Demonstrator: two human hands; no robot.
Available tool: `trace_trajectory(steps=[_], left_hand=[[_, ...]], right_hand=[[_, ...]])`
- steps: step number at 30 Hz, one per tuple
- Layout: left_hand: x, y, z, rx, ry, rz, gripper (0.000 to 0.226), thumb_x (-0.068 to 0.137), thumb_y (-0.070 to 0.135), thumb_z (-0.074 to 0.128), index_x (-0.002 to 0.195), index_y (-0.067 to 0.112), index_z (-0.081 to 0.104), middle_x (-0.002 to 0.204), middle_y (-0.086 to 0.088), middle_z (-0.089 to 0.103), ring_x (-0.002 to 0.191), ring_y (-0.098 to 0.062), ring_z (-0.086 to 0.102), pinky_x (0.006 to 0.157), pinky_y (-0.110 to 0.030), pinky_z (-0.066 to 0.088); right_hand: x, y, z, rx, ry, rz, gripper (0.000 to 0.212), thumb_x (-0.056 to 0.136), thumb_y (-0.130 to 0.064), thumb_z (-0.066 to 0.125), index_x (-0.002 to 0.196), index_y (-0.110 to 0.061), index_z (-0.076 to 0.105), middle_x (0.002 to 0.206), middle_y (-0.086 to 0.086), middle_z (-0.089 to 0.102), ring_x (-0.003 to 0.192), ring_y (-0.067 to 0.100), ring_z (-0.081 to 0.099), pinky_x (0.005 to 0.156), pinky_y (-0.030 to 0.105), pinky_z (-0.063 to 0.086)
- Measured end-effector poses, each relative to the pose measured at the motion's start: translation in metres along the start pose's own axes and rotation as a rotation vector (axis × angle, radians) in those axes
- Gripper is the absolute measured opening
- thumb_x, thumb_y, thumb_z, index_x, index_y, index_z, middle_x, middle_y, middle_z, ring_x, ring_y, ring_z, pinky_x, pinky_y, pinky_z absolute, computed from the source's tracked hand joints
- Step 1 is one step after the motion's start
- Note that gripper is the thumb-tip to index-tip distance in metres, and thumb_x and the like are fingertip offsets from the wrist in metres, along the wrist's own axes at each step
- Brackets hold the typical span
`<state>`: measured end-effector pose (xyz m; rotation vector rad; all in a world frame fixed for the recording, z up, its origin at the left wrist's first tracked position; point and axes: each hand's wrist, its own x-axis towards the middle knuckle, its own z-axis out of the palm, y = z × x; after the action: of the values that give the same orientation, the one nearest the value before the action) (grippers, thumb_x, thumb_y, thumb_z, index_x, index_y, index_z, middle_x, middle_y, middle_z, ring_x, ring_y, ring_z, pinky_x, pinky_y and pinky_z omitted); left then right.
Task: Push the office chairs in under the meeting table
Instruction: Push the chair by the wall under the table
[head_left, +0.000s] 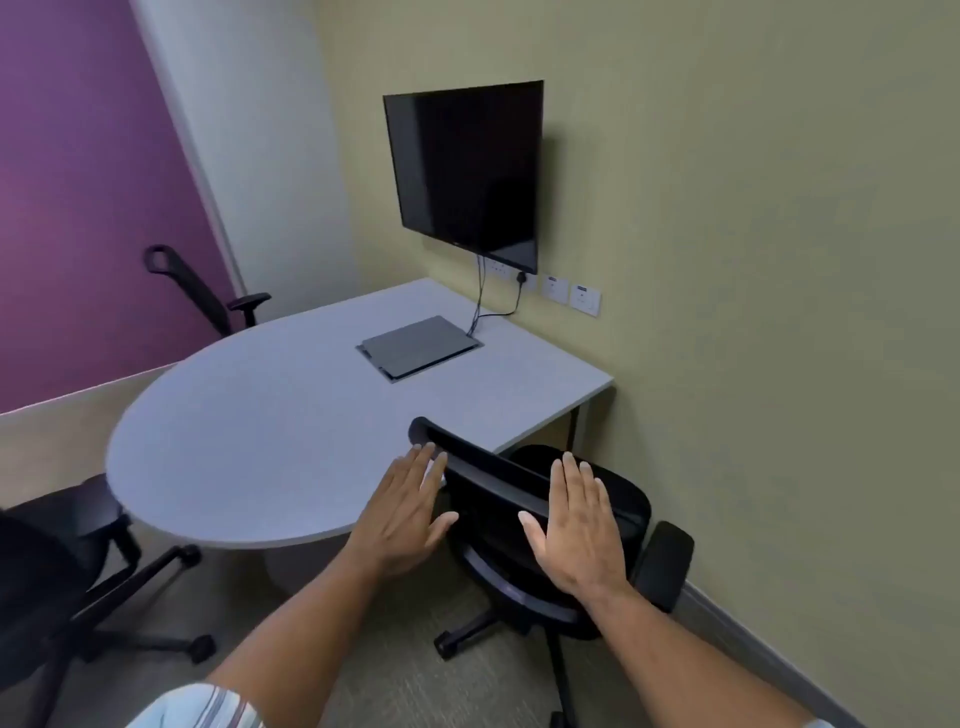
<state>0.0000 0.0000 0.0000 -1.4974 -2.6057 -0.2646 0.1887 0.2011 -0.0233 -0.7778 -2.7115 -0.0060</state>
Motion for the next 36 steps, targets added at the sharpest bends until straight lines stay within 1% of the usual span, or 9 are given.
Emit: trace_trajectory(steps=[4, 9, 12, 17, 19, 21, 25, 29, 36], left_hand=[[0.037, 0.011, 0.002, 0.022, -0.098, 0.045, 0.092, 0.110, 0.059, 0.048, 0.176, 0.017, -0.002, 0.184, -0.009, -0.006, 0.171, -0.025, -0.007, 0.132, -0.035, -0.014], [0.080, 0.004, 0.005, 0.073, -0.316, 0.076, 0.108, 0.103, 0.067, 0.055, 0.175, 0.015, -0.007, 0.184, -0.013, -0.010, 0.170, -0.027, -0.010, 0.135, -0.043, -0.010], [0.096, 0.001, 0.004, 0.058, -0.392, 0.090, 0.113, 0.101, 0.084, 0.043, 0.175, 0.014, -0.004, 0.184, -0.012, -0.008, 0.170, -0.028, -0.010, 0.135, -0.046, -0.011], [0.110, -0.007, 0.002, 0.066, -0.413, 0.160, 0.120, 0.089, 0.101, 0.024, 0.176, 0.018, 0.013, 0.183, -0.010, 0.014, 0.170, -0.031, 0.004, 0.137, -0.050, -0.002], [0.113, -0.009, 0.000, 0.039, -0.389, 0.192, 0.119, 0.085, 0.105, 0.020, 0.168, 0.020, 0.034, 0.170, -0.008, 0.041, 0.158, -0.032, 0.031, 0.134, -0.050, 0.017], [0.118, -0.010, -0.003, 0.027, -0.376, 0.205, 0.113, 0.082, 0.107, 0.021, 0.152, 0.023, 0.048, 0.145, -0.005, 0.058, 0.128, -0.025, 0.049, 0.117, -0.045, 0.037], [0.124, -0.004, -0.004, 0.019, -0.330, 0.188, 0.115, 0.074, 0.112, 0.011, 0.134, 0.025, 0.056, 0.120, 0.001, 0.066, 0.100, -0.018, 0.055, 0.087, -0.037, 0.043], [0.118, -0.004, 0.008, 0.089, -0.271, 0.202, 0.118, 0.077, 0.109, 0.001, 0.131, 0.023, 0.062, 0.115, 0.001, 0.063, 0.100, -0.019, 0.056, 0.092, -0.038, 0.045], [0.106, 0.004, 0.014, 0.081, -0.221, 0.194, 0.114, 0.084, 0.104, 0.002, 0.131, 0.021, 0.064, 0.111, -0.001, 0.063, 0.096, -0.019, 0.052, 0.093, -0.038, 0.044]], right_hand=[[0.001, 0.017, -0.003, -0.022, -0.072, 0.042, 0.104, 0.098, -0.080, 0.021, 0.168, -0.003, 0.020, 0.174, 0.021, 0.030, 0.161, 0.037, 0.030, 0.133, 0.051, 0.025], [0.006, 0.027, -0.004, -0.015, -0.036, 0.017, 0.101, 0.097, -0.085, 0.023, 0.155, -0.007, 0.049, 0.142, 0.008, 0.068, 0.131, 0.027, 0.064, 0.120, 0.045, 0.047], [0.004, 0.038, 0.001, 0.000, 0.028, 0.017, 0.102, 0.098, -0.087, 0.012, 0.144, -0.009, 0.061, 0.124, 0.004, 0.075, 0.118, 0.025, 0.070, 0.114, 0.045, 0.052], [0.004, 0.057, 0.004, 0.006, 0.085, -0.016, 0.081, 0.103, -0.081, 0.026, 0.115, -0.015, 0.072, 0.098, -0.004, 0.075, 0.093, 0.020, 0.072, 0.102, 0.043, 0.059], [0.004, 0.066, 0.005, 0.014, 0.114, -0.023, 0.077, 0.103, -0.079, 0.029, 0.112, -0.016, 0.073, 0.095, -0.005, 0.076, 0.089, 0.019, 0.073, 0.101, 0.044, 0.059], [0.005, 0.073, 0.006, 0.031, 0.154, -0.018, 0.076, 0.103, -0.078, 0.031, 0.110, -0.016, 0.074, 0.094, -0.004, 0.076, 0.088, 0.020, 0.073, 0.098, 0.043, 0.060], [0.007, 0.083, 0.005, 0.032, 0.199, -0.017, 0.076, 0.104, -0.076, 0.030, 0.110, -0.015, 0.076, 0.094, -0.003, 0.078, 0.087, 0.021, 0.075, 0.080, 0.039, 0.063], [0.010, 0.087, 0.005, 0.044, 0.222, -0.033, 0.067, 0.103, -0.070, 0.041, 0.112, -0.014, 0.077, 0.098, -0.001, 0.079, 0.090, 0.023, 0.076, 0.080, 0.039, 0.063], [0.021, 0.108, 0.005, 0.080, 0.208, -0.062, 0.074, 0.104, -0.074, 0.033, 0.115, -0.015, 0.077, 0.100, -0.002, 0.079, 0.092, 0.024, 0.075, 0.082, 0.043, 0.064]])
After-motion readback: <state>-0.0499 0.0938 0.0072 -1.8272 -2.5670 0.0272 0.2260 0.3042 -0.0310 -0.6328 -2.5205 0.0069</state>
